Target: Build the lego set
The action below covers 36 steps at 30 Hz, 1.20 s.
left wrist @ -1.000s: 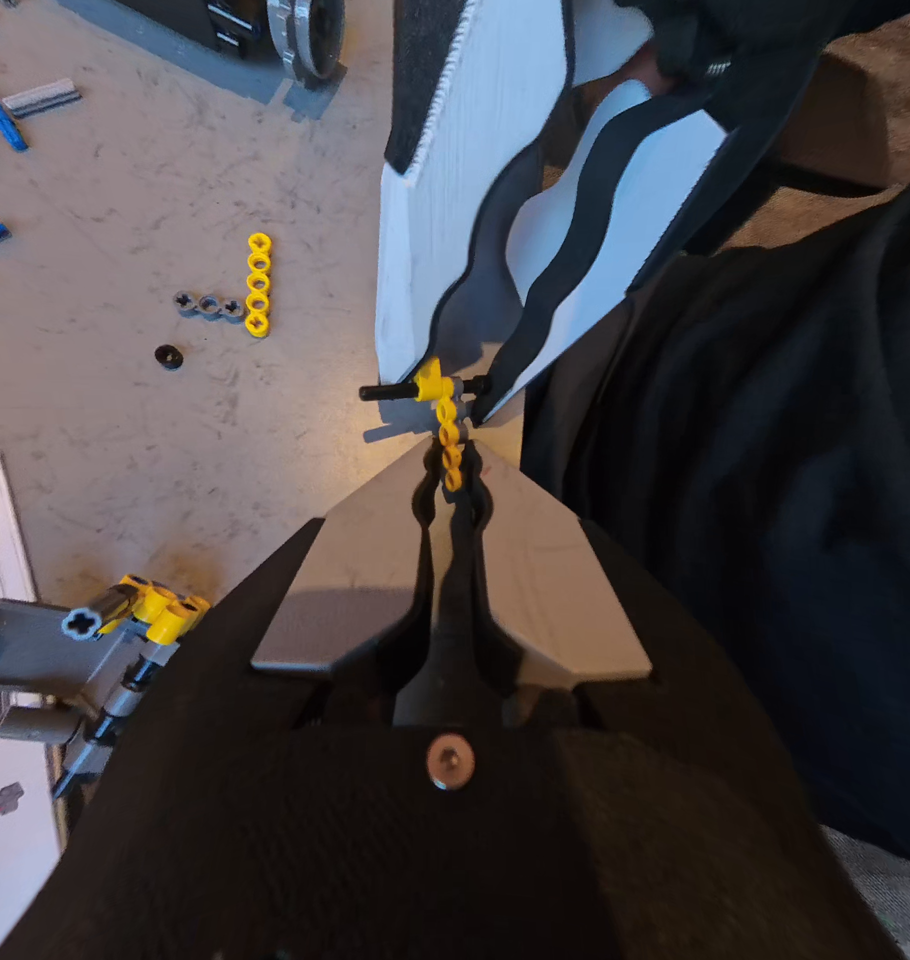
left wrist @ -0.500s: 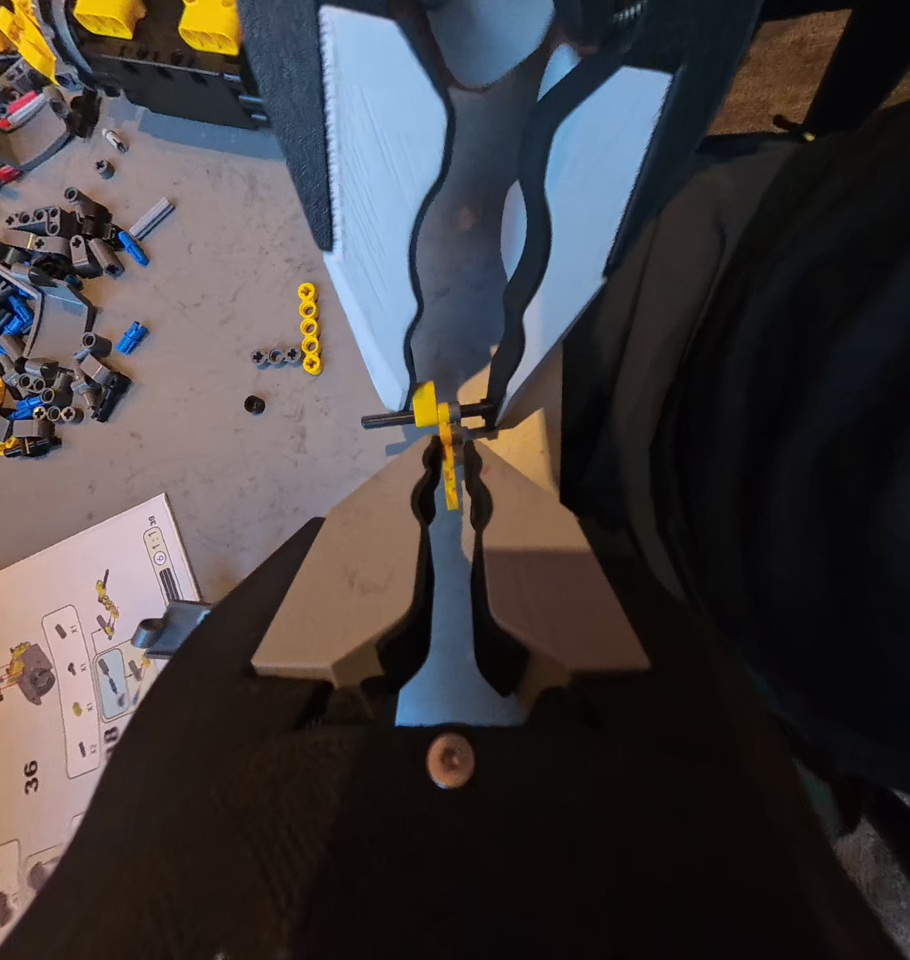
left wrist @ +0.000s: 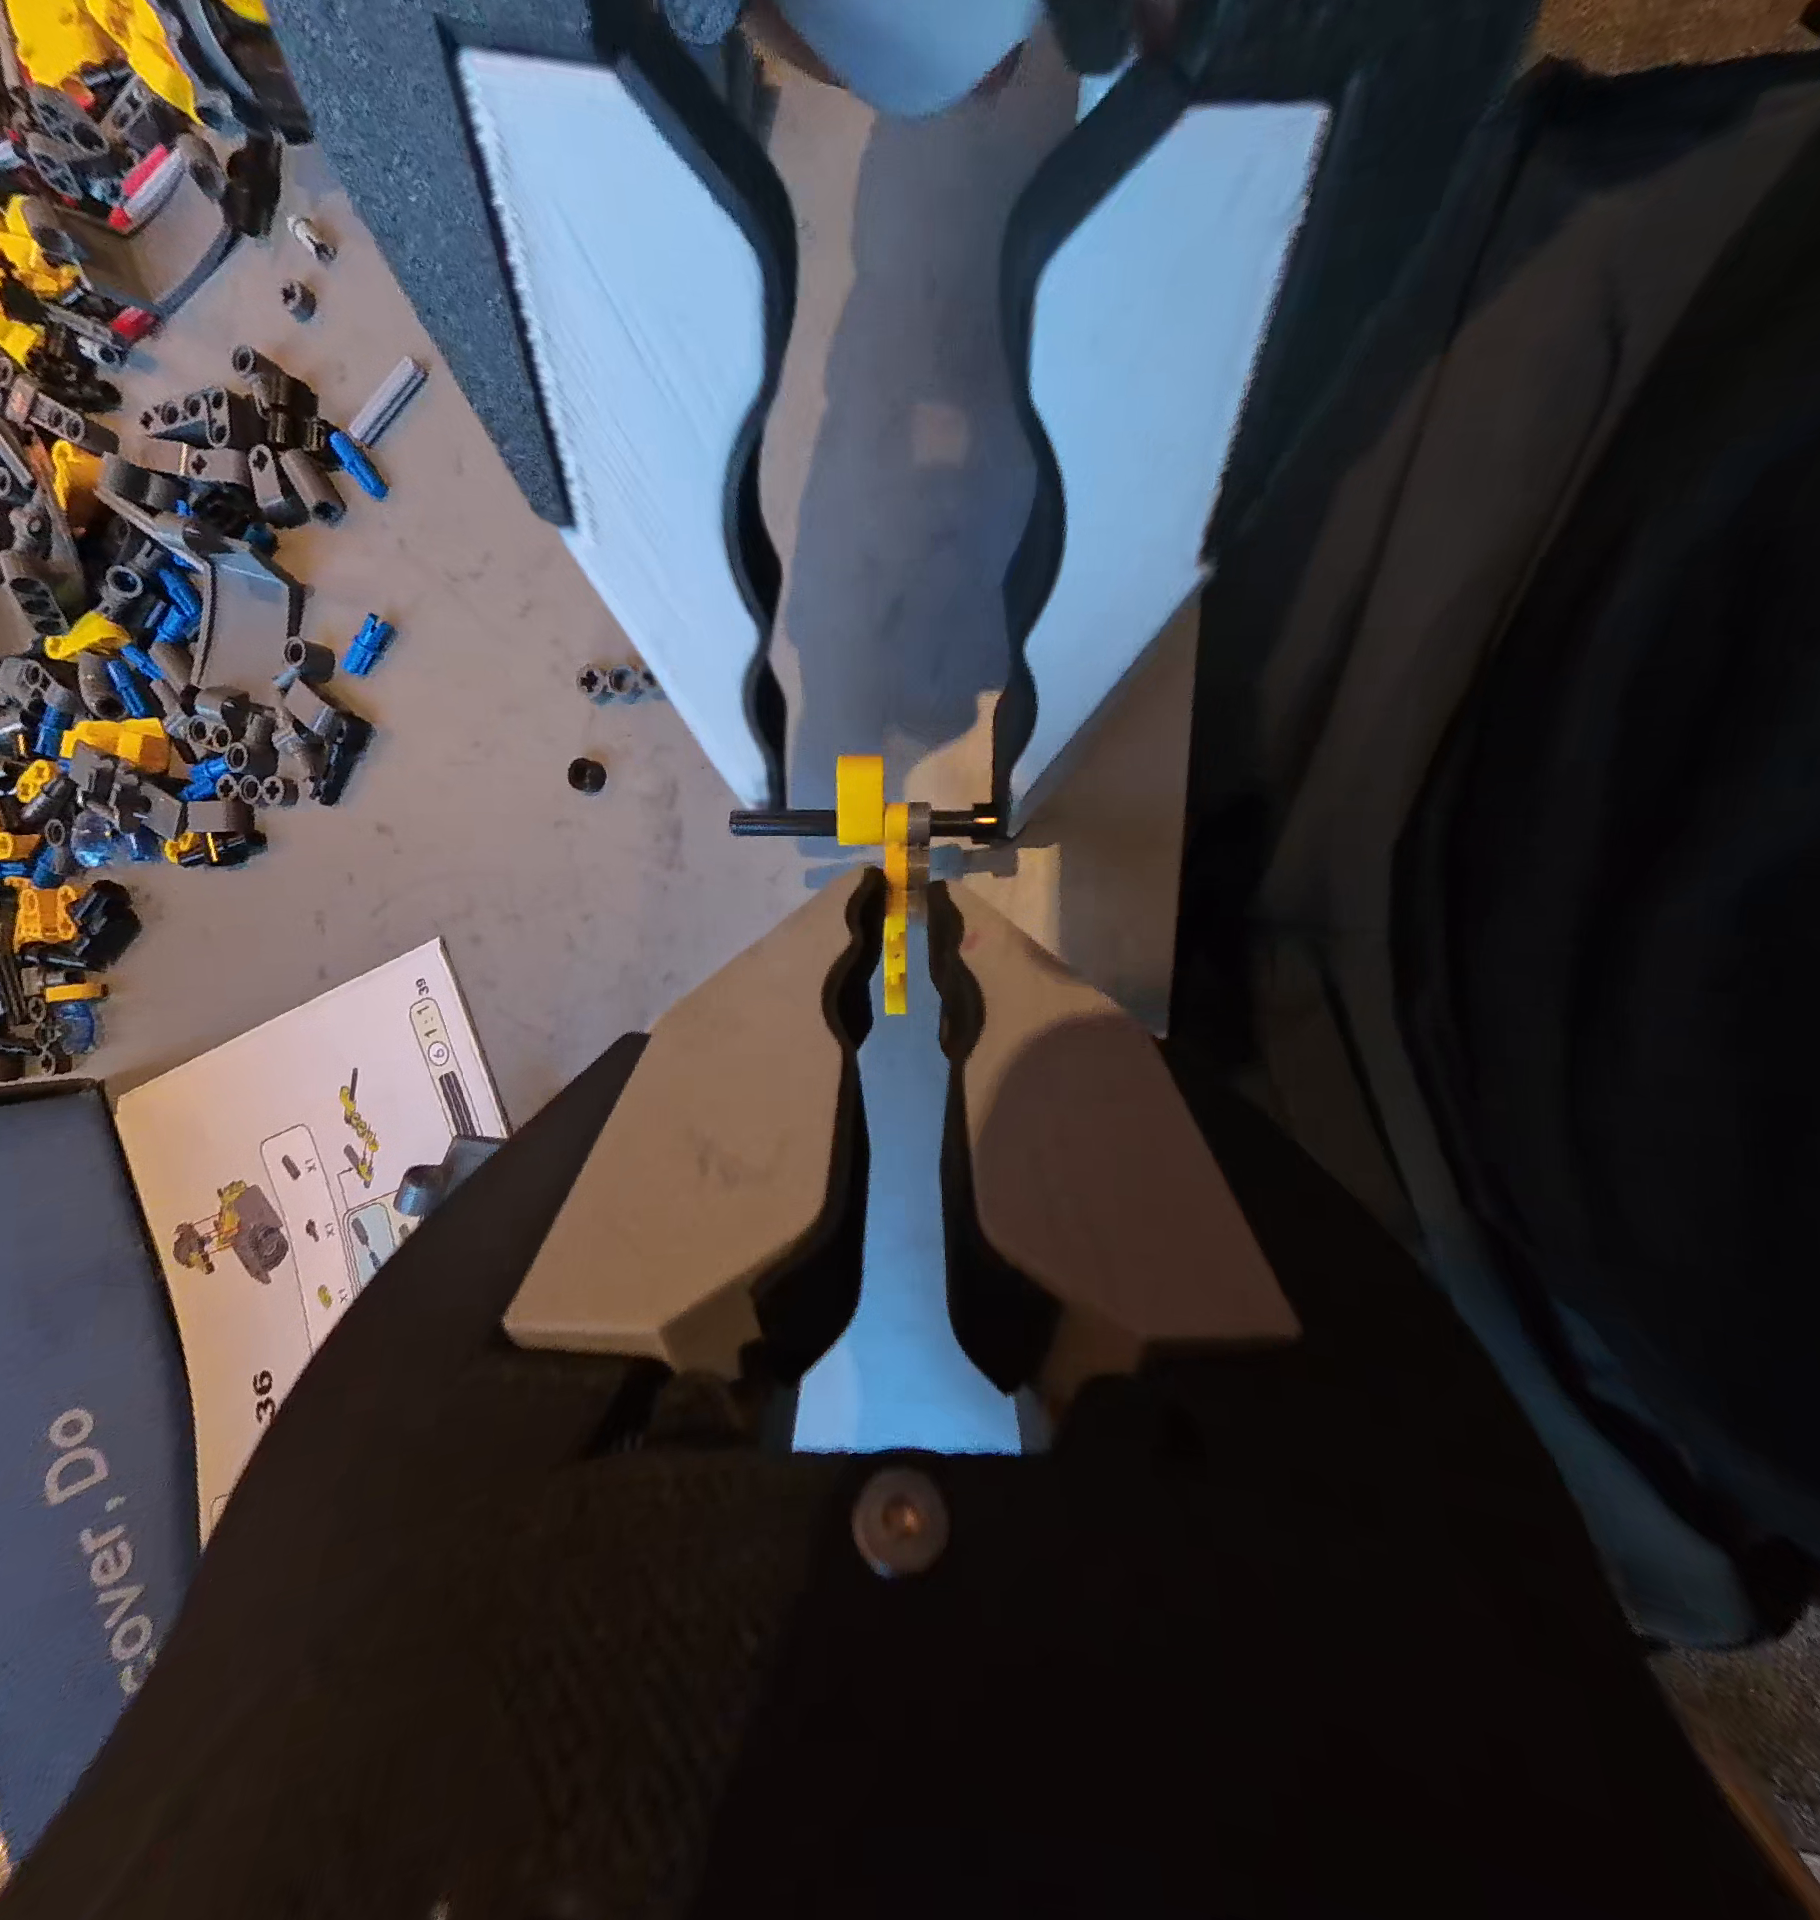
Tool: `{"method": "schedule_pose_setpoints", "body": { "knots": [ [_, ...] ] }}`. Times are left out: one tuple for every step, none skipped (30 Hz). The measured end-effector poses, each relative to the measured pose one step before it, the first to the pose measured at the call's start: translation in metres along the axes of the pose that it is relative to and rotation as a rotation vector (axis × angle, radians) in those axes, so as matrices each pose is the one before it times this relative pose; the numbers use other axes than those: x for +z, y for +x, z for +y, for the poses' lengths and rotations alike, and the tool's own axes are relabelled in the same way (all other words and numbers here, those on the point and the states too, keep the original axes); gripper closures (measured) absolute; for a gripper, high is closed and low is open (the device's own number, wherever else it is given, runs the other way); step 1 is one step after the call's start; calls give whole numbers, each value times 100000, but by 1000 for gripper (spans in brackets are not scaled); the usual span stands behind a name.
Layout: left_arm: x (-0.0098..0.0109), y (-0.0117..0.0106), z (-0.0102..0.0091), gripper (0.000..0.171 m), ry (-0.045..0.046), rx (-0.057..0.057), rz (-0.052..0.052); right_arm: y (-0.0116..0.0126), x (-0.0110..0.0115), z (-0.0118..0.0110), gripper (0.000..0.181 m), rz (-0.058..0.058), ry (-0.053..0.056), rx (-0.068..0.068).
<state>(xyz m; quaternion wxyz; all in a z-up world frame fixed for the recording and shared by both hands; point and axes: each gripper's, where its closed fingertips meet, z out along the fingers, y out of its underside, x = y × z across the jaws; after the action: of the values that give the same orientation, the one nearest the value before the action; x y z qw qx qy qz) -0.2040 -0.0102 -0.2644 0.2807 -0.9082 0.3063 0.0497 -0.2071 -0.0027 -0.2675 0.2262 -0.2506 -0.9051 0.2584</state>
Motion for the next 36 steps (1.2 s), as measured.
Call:
{"method": "schedule_pose_setpoints", "body": {
  "knots": [
    [-5,-42,46,165,-841,440,-27,-76,88,-98,142,99,-191,-501],
    [-105,-92,-102,165,81,-17,-268,-3,41,-129,145,508,576,208],
    [-94,-117,-20,165,-391,-1207,142,6,3,-72,148,-43,446,999],
    [-67,-44,-31,165,-460,-1683,703,-4,-9,-62,150,-253,567,1277],
    [-18,-43,-4,165,-678,-1915,790,65,10,-41,149,290,754,1067],
    [46,-63,23,165,-871,-2034,602,79,56,4,149,557,868,678],
    [59,2,37,165,-596,-1463,822,13,105,74,150,594,744,-104],
    [91,76,32,165,224,-1236,1212,-54,131,151,149,507,267,-859],
    [92,60,56,165,890,-1260,1056,-19,16,-35,150,749,1344,-808],
    [-44,-41,-125,164,2577,-1012,269,68,-31,-21,150,1189,1165,-1074],
    [-91,-93,-124,164,2818,-1056,-421,141,-55,-44,150,1674,1524,-1628],
    [-74,70,69,163,1499,-600,233,35,-81,-77,150,1072,1876,-1632],
    [-4,91,206,160,258,-226,239,15,-66,-77,150,640,1884,-672],
    [63,93,170,160,247,331,-137,-20,-40,-51,150,-94,1657,333],
    [17,-36,-42,163,1172,1059,-1263,-106,-3,-33,150,-942,1469,751],
    [0,-34,-46,164,911,1808,-1145,-62,26,-25,150,-686,1343,681],
    [40,-113,-20,164,256,1005,-1094,57,30,33,150,25,1008,297],
    [5,-90,-52,164,46,578,-829,68,53,100,150,-226,38,544],
    [-26,-46,6,164,-720,616,-428,6,50,81,150,-861,-692,964],
    [-22,46,65,164,-1596,598,222,-62,102,97,149,-1194,-1196,911],
    [-58,4,-3,165,-1500,375,87,-3,42,-16,149,-500,-817,292],
    [-107,63,-136,165,-528,51,582,42,-3,-10,149,301,-1107,-1095],
    [-170,112,-244,165,30,-272,1147,51,0,-20,148,742,-1206,-1526],
    [-210,187,-308,165,489,-906,1781,60,-11,-31,147,802,-1101,-1299],
    [-178,126,-128,165,-787,-1411,1579,24,3,-45,147,554,-967,-1303],
    [-77,-130,89,165,-1878,-1399,-25,92,23,-5,149,1091,-1110,-1258],
    [17,-83,184,165,-2166,-792,162,40,37,8,150,782,-1206,-1201],
    [55,-170,221,165,-2429,-132,-837,30,-5,4,150,440,-1130,-771],
    [28,-231,159,164,-1898,1333,-1996,87,-60,63,149,404,-1139,-185],
    [1,-146,102,164,-1730,1961,-1899,106,-79,146,148,50,-1181,545],
    [31,-193,204,165,-2289,2281,-2271,52,-99,85,147,-725,-423,1074],
    [-3,-271,127,165,-1442,1653,-2467,-38,-137,-50,143,-1244,716,1079],
    [-35,-77,48,165,-796,660,-608,-45,-111,-36,142,-1338,505,1563],
    [-41,9,-73,165,78,-391,257,-50,-44,-21,140,-1421,89,1802],
    [-39,-141,-19,165,-94,-542,-520,22,-17,-79,138,-708,357,1609],
    [-49,-198,34,165,-393,-21,-1065,114,9,-108,138,140,711,1335]
  ]
}}
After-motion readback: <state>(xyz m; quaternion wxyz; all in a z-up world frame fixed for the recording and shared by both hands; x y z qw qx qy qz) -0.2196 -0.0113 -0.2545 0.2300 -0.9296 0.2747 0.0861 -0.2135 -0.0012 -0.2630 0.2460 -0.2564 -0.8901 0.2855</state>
